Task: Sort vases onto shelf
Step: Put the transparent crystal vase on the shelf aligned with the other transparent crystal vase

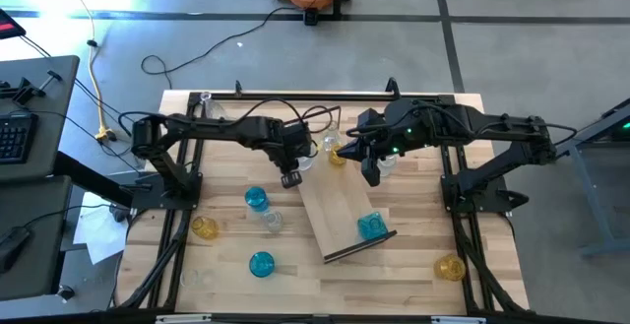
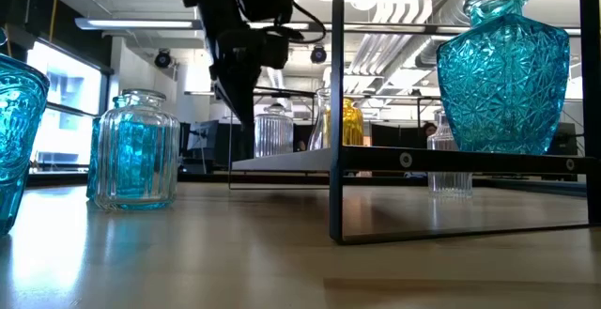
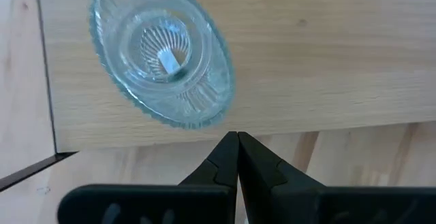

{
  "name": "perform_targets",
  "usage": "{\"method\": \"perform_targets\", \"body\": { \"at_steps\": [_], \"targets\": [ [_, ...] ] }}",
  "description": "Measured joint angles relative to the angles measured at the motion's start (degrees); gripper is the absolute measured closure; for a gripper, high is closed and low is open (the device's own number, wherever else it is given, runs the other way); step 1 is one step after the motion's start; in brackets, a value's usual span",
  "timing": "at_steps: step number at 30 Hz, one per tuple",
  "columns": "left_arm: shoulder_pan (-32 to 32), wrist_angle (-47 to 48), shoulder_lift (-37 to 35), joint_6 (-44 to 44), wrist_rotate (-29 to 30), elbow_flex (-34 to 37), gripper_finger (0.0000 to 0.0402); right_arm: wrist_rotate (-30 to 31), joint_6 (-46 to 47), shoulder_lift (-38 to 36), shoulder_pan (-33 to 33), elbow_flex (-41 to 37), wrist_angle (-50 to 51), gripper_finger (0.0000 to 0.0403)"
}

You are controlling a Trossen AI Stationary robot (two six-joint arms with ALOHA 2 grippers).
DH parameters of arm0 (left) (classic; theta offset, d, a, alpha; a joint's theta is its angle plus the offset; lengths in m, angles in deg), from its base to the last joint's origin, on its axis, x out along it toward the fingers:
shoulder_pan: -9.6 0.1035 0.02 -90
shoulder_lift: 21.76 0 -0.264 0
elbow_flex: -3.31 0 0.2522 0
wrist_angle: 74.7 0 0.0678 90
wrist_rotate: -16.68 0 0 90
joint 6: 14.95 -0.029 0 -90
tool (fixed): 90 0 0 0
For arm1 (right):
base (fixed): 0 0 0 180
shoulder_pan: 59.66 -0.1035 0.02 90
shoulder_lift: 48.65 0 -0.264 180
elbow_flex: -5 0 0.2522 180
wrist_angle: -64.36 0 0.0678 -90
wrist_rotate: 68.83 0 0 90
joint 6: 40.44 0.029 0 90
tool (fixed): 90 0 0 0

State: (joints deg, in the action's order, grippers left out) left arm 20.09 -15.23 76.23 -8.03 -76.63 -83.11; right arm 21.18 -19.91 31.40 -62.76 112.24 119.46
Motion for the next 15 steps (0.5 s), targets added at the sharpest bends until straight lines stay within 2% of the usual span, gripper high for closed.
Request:
{"method": "perform_targets", "body": {
  "at_steps": [7, 15],
  "targets": [
    [0.0, -0.4, 0.7, -1.3, 2.6, 0.0, 0.0401, 0.0, 0.1, 0.0, -1.1, 0.0, 0.0, 0.0402],
    [0.9, -0.8, 0.7, -2.6, 2.5, 0.0, 0.0401, 0.0, 0.2, 0.0, -1.2, 0.0, 0.0, 0.0402]
  ]
}}
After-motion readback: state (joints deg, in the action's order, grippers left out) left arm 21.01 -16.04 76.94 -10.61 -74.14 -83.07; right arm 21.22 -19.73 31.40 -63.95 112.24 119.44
